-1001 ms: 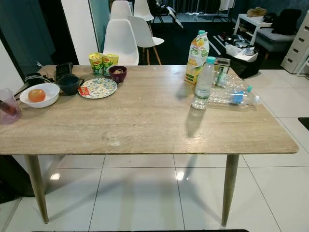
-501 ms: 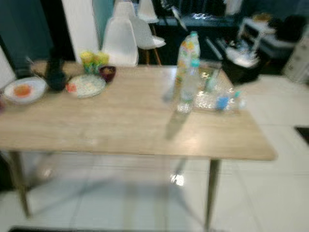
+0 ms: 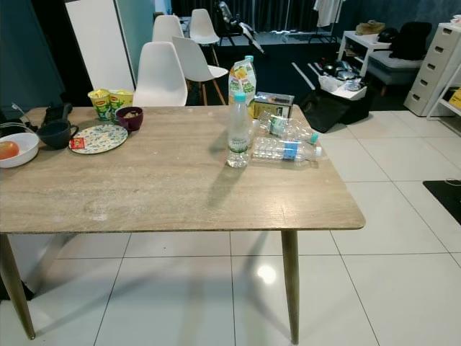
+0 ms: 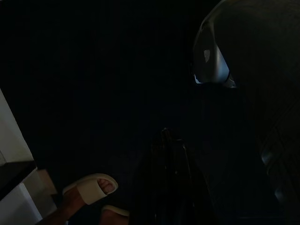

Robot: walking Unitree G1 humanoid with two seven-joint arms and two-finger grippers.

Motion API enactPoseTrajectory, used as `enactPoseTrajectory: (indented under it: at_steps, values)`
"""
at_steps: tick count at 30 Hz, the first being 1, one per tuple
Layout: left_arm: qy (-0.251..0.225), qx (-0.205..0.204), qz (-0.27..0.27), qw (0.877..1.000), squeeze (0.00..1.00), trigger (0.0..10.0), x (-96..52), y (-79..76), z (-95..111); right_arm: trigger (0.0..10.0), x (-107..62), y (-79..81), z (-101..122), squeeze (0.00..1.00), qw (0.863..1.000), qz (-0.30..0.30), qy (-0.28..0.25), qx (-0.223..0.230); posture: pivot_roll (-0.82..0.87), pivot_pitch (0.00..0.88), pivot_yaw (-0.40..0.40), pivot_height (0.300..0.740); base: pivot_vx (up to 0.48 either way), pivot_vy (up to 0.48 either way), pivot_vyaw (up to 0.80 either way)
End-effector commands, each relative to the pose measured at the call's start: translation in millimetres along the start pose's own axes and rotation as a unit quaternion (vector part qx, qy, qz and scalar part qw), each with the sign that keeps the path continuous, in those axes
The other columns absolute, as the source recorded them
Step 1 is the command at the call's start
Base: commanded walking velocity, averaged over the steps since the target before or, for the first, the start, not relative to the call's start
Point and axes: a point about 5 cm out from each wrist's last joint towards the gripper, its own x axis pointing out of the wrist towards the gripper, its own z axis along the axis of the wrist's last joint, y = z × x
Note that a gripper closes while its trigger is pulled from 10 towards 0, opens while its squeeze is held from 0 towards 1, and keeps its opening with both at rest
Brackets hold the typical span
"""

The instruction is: Restocking fridge

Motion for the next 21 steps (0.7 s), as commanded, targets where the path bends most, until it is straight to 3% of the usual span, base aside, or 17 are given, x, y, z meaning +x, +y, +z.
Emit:
enactPoseTrajectory:
  at_steps: [1, 4, 8, 11, 21]
  values:
    - [-0.083, -0.025, 0.015, 0.996, 0.0, 10.0, 0.6, 3.0, 41, 10.0, 0.2, -0.6, 3, 0.0, 1.0, -0.001, -0.005, 0.003, 0.01, 0.0, -0.035, 0.74, 0.0, 0.0, 0.0]
    - [-0.083, -0.035, 0.034, 0.995, 0.0, 10.0, -0.1, 8.6, 41, 10.0, 0.2, -0.8, 4, 0.0, 1.0, -0.001, -0.006, 0.003, 0.01, 0.0, -0.034, 0.74, 0.0, 0.0, 0.0]
    - [-0.092, -0.096, 0.071, 0.989, 0.0, 10.0, -2.4, 23.1, 41, 10.0, 0.3, -0.7, 5, 0.0, 1.0, -0.001, -0.008, 0.004, 0.01, 0.0, -0.034, 0.74, 0.0, 0.0, 0.0]
    - [-0.094, -0.113, 0.078, 0.986, 0.0, 10.0, -3.2, 27.2, 42, 10.0, 0.4, -0.4, 5, 0.0, 1.0, -0.001, -0.009, 0.005, 0.01, 0.0, -0.034, 0.74, 0.0, 0.0, 0.0]
    - [-0.092, -0.093, 0.052, 0.99, 0.0, 10.0, -1.3, 17.1, 44, 10.0, 0.6, 0.6, 6, 0.0, 1.0, 0.0, -0.008, 0.006, 0.01, 0.0, -0.031, 0.74, 0.025, 0.0, 0.0]
